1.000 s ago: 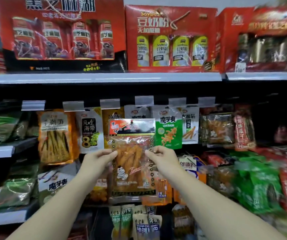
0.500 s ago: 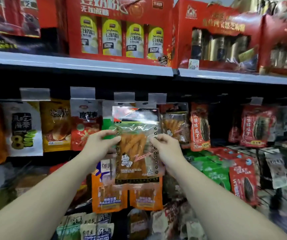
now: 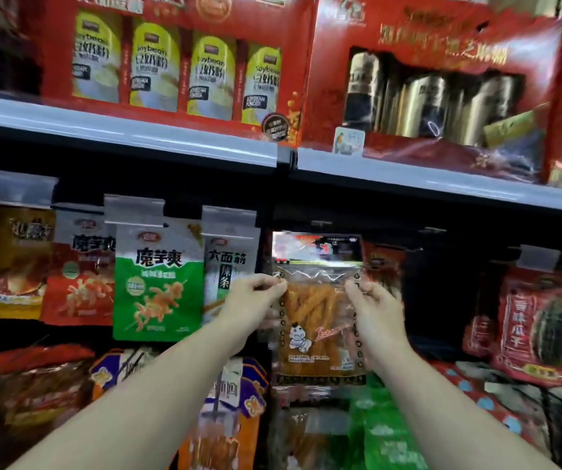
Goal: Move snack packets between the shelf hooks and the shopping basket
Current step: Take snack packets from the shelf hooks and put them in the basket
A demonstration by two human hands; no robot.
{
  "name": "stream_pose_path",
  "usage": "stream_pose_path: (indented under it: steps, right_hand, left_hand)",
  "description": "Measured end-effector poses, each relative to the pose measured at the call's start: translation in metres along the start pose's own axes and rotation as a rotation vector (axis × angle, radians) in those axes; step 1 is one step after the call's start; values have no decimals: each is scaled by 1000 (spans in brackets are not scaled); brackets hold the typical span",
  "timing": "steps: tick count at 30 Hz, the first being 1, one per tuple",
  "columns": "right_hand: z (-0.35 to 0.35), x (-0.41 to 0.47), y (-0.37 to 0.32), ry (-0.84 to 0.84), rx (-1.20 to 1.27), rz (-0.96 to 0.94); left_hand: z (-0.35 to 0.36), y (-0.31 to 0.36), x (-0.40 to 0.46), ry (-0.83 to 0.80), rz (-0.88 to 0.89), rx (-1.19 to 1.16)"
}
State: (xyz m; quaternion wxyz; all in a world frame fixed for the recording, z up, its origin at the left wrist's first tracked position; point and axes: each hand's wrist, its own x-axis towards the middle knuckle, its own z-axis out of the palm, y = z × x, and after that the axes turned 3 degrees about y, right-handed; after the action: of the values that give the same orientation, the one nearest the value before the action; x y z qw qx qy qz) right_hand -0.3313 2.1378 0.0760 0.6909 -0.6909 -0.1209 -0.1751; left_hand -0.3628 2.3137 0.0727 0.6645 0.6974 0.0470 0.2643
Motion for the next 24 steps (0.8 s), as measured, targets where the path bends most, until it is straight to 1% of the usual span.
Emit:
stream_pose_path:
  steps: [6, 9, 13, 15, 19, 24]
  right_hand:
    - [4, 30, 13, -32, 33, 20]
    - [7, 34, 21, -31, 19, 35]
    - [10, 36, 23, -36, -11, 67]
    - [11, 36, 22, -33, -8, 63]
    - [15, 36, 20, -30, 20, 48]
    - [17, 50, 22, -11, 83, 57]
  left_hand:
    - [13, -5, 27, 58, -4, 20]
    - [15, -11, 31, 37, -31, 25]
    - [16, -13, 37, 9, -24, 39]
    - [16, -11, 45, 17, 4, 22]
    - [14, -5, 64, 51, 50, -105]
    - [17, -6, 74, 90, 42, -129]
